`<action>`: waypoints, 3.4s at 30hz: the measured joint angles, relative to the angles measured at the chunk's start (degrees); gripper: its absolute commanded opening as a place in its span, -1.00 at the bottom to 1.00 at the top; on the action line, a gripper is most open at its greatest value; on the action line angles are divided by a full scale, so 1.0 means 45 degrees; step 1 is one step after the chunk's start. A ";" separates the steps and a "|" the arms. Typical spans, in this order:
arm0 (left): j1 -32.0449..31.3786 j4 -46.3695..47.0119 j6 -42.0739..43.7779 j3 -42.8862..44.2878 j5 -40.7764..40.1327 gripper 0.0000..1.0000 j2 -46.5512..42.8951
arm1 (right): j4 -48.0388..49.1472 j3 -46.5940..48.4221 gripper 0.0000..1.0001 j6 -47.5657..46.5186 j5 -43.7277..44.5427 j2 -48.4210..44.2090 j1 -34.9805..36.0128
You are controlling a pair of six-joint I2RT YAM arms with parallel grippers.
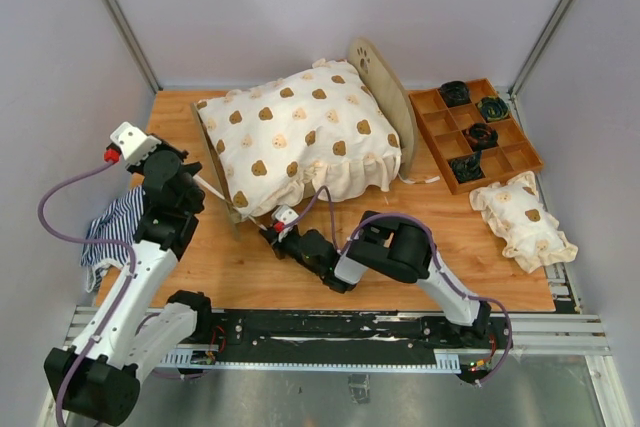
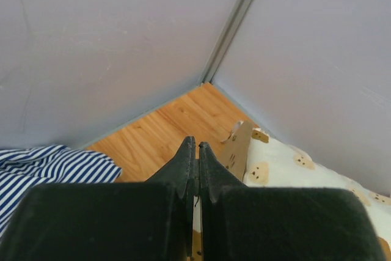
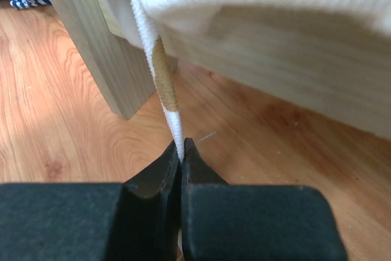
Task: Set up the pet bed
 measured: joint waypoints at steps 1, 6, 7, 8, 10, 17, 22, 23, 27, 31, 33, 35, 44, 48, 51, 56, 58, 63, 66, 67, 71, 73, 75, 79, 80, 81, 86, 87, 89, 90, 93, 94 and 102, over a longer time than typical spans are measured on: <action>0.0087 -0.0117 -0.0102 0.0126 0.0126 -1.00 0.0112 | 0.0092 -0.0005 -0.99 0.0097 0.0000 0.0146 0.0000; 0.0272 -0.0486 -0.0554 0.0185 0.0442 -0.99 0.0180 | 0.0151 -0.0005 -0.99 0.0204 0.0335 0.0306 0.0024; 0.0340 -0.0539 -0.0665 0.0185 0.0500 -0.99 0.0194 | 0.0151 -0.0005 -0.99 0.0180 0.0408 0.0306 0.0024; 0.0398 -0.0588 -0.0767 0.0189 0.0549 -1.00 0.0219 | 0.0146 -0.0005 -0.99 0.0170 0.0481 0.0301 0.0024; 0.0573 -0.0792 -0.0957 0.0228 0.0811 -0.89 0.0257 | 0.0136 -0.0005 -0.99 0.0146 0.0588 0.0287 0.0024; 0.0748 -0.2594 -0.1763 0.0471 0.3361 0.06 -0.0792 | -0.0461 -0.0389 -0.99 0.0010 0.0515 -0.0471 0.0024; 0.0763 -0.4886 -0.2963 0.0423 0.5231 0.14 -0.2365 | -0.0767 -0.0389 -0.99 -0.0102 0.0306 -0.0889 0.0024; 0.0763 -0.5226 -0.3036 0.0423 0.5600 0.15 -0.2560 | -0.0792 -0.0389 -0.99 -0.0107 0.0282 -0.0908 0.0024; 0.0792 -0.6392 -0.3419 0.0277 0.8170 0.14 -0.3177 | -0.0962 -0.0393 -0.99 -0.0107 0.0223 -0.0937 0.0024; 0.0792 -0.6771 -0.3803 -0.0612 1.0695 0.12 -0.3623 | -0.1137 -0.0389 -0.99 -0.0107 0.0209 -0.0981 0.0024; 0.0792 -0.6936 -0.3910 -0.1161 1.1385 0.10 -0.3842 | -0.1209 -0.0379 -1.00 -0.0107 0.0185 -0.1015 0.0024; 0.0792 -0.7121 -0.3988 -0.1710 1.1890 0.10 -0.4085 | -0.1243 -0.0364 -0.99 -0.0107 0.0136 -0.1054 0.0024; 0.0733 -0.6581 -0.4240 -0.3279 1.3056 0.20 -0.3910 | -0.1258 -0.0316 -0.99 -0.0107 0.0010 -0.1122 0.0024; 0.0335 -0.5761 -0.4265 -0.3463 1.2760 0.20 -0.3517 | -0.1258 -0.0316 -0.99 -0.0112 0.0000 -0.1122 0.0024; -0.0321 -0.5207 -0.4231 -0.3623 1.2172 0.22 -0.2909 | -0.1258 -0.0316 -0.99 -0.0112 -0.0010 -0.1122 0.0024; -0.1185 -0.4435 -0.4031 -0.3478 1.1215 0.27 -0.1753 | -0.1258 -0.0321 -0.99 -0.0117 -0.0010 -0.1122 0.0024; -0.1234 -0.4415 -0.3881 -0.3381 1.0802 0.31 -0.1579 | -0.1258 -0.0316 -0.99 -0.0117 -0.0005 -0.1122 0.0024; -0.1253 -0.4639 -0.3371 -0.3089 1.0253 0.39 -0.1443 | -0.1258 -0.0316 -0.99 -0.0117 0.0000 -0.1122 0.0024; -0.1253 -0.4813 -0.3215 -0.3055 1.0195 0.40 -0.1637 | -0.1258 -0.0316 -0.99 -0.0175 0.0000 -0.1127 0.0024; -0.1253 -0.4838 -0.3196 -0.3070 1.0195 0.40 -0.1710 | -0.1258 -0.0316 -0.99 -0.0194 0.0000 -0.1127 0.0024; -0.1253 -0.4804 -0.3215 -0.3157 1.0146 0.26 -0.1768 | -0.1229 -0.0316 -0.99 -0.0219 0.0000 -0.1127 0.0024; -0.1258 -0.4794 -0.3240 -0.3177 0.9991 0.01 -0.1744 | -0.1219 -0.0316 -0.99 -0.0219 -0.0005 -0.1127 0.0029; -0.1253 -0.4750 -0.3269 -0.3288 0.9661 -0.44 -0.1783 | -0.1214 -0.0316 -0.99 -0.0214 -0.0005 -0.1127 0.0063; -0.1253 -0.4736 -0.3167 -0.3580 0.9010 -0.99 -0.1807 | -0.1195 -0.0316 -0.99 -0.0160 0.0000 -0.1122 0.0165; -0.1253 -0.4707 -0.3123 -0.3580 0.8884 -1.00 -0.1758 | -0.1171 -0.0316 -0.99 -0.0141 0.0000 -0.1122 0.0185; -0.1253 -0.4668 -0.3123 -0.3580 0.8786 -0.99 -0.1719 | -0.1112 -0.0325 -0.99 -0.0117 0.0000 -0.1117 0.0189; -0.1263 -0.4391 -0.3075 -0.3541 0.8291 -1.00 -0.1243 | -0.0661 -0.0393 -0.99 -0.0121 0.0000 -0.0947 0.0199; -0.1273 -0.4376 -0.3060 -0.3497 0.8208 -0.99 -0.1190 | -0.0583 -0.0398 -0.99 -0.0126 0.0000 -0.0889 0.0199; -0.1277 -0.4386 -0.3026 -0.3313 0.7995 -1.00 -0.1025 | -0.0423 -0.0398 -0.99 -0.0175 0.0005 -0.0709 0.0214; -0.1277 -0.4415 -0.3011 -0.3191 0.7912 -0.99 -0.0933 | -0.0350 -0.0393 -0.99 -0.0209 0.0024 -0.0602 0.0233; -0.1277 -0.4551 -0.2948 -0.2749 0.7626 -1.00 -0.0646 | -0.0214 -0.0393 -1.00 -0.0321 0.0141 -0.0282 0.0287; -0.1277 -0.4561 -0.2924 -0.2681 0.7582 -0.99 -0.0617 | -0.0194 -0.0393 -0.99 -0.0379 0.0189 -0.0185 0.0296; -0.1273 -0.4668 -0.2880 -0.2526 0.7679 -0.99 -0.0719 | -0.0379 -0.1496 -0.30 -0.1331 0.0384 -0.0967 0.0316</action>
